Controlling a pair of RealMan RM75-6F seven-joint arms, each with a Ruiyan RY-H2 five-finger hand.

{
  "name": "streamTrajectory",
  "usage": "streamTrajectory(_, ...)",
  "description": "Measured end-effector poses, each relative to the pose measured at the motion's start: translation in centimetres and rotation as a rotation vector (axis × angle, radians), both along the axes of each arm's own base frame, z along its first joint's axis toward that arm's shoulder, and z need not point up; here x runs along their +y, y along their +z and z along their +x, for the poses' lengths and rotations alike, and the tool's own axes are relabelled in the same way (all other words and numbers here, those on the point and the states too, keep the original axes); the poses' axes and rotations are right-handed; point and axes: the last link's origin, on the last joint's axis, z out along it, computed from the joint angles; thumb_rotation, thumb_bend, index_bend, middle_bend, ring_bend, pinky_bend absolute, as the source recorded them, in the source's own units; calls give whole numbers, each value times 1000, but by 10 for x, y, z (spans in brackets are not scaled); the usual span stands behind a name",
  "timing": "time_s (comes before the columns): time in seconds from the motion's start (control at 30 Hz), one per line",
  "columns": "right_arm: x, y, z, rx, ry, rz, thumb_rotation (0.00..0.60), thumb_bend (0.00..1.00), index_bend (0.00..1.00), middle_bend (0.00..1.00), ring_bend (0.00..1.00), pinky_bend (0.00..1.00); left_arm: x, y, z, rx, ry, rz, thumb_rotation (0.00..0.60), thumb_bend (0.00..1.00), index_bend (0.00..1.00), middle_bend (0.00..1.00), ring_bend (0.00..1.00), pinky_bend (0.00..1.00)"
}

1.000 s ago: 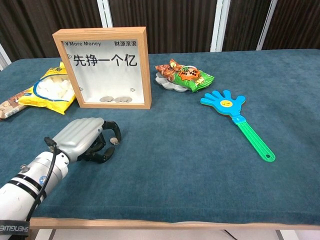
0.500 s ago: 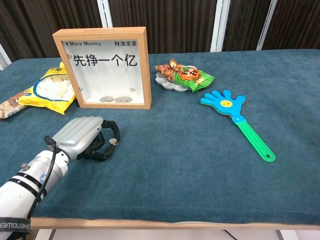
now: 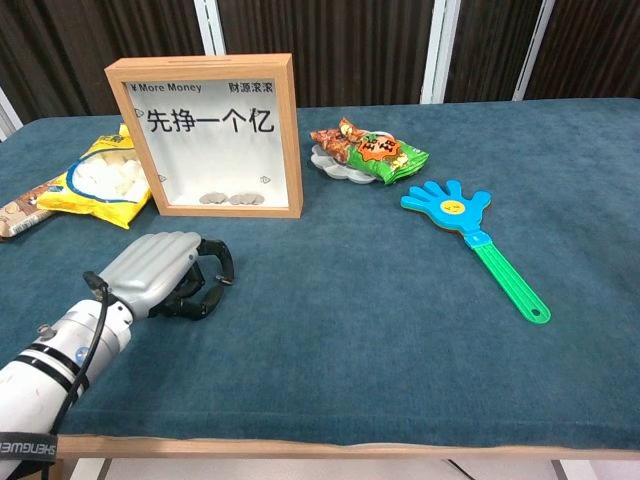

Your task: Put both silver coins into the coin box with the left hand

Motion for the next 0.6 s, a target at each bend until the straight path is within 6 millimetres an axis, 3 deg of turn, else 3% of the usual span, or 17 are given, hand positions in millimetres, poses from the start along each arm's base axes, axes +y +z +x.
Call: streamTrajectory(0.6, 0, -2, 0, 4, -1, 5, 600, 152, 0, 0, 0, 0, 6, 5, -4, -15, 4, 31, 600, 422, 565, 1000, 1000, 1000)
